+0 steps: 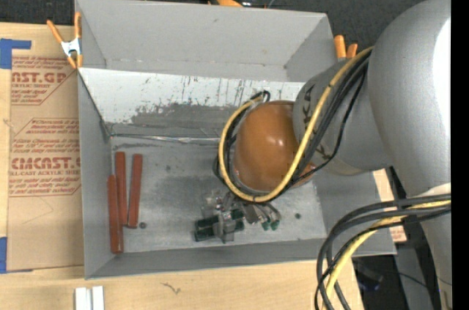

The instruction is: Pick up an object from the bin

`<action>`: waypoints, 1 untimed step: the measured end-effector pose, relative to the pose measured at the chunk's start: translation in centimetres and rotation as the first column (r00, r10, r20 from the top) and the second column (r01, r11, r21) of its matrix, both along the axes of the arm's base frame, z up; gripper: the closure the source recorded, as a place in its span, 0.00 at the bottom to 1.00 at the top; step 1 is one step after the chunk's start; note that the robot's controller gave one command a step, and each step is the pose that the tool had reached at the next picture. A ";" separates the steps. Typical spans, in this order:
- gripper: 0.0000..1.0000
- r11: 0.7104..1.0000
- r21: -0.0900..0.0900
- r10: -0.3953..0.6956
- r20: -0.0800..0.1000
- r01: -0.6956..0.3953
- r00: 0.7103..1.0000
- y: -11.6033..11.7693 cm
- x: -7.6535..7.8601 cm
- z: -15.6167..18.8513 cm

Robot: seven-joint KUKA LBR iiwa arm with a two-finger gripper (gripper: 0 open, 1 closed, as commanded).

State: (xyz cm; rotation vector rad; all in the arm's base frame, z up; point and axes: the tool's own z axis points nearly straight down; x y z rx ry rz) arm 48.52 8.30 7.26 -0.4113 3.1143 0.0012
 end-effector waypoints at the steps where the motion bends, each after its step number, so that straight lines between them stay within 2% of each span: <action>1: 1.00 1.000 0.000 0.000 0.002 0.000 1.000 0.0 0.0 2.5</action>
Offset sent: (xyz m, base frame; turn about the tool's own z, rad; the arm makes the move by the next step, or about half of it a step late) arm 0.0000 -0.0002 0.0243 0.0000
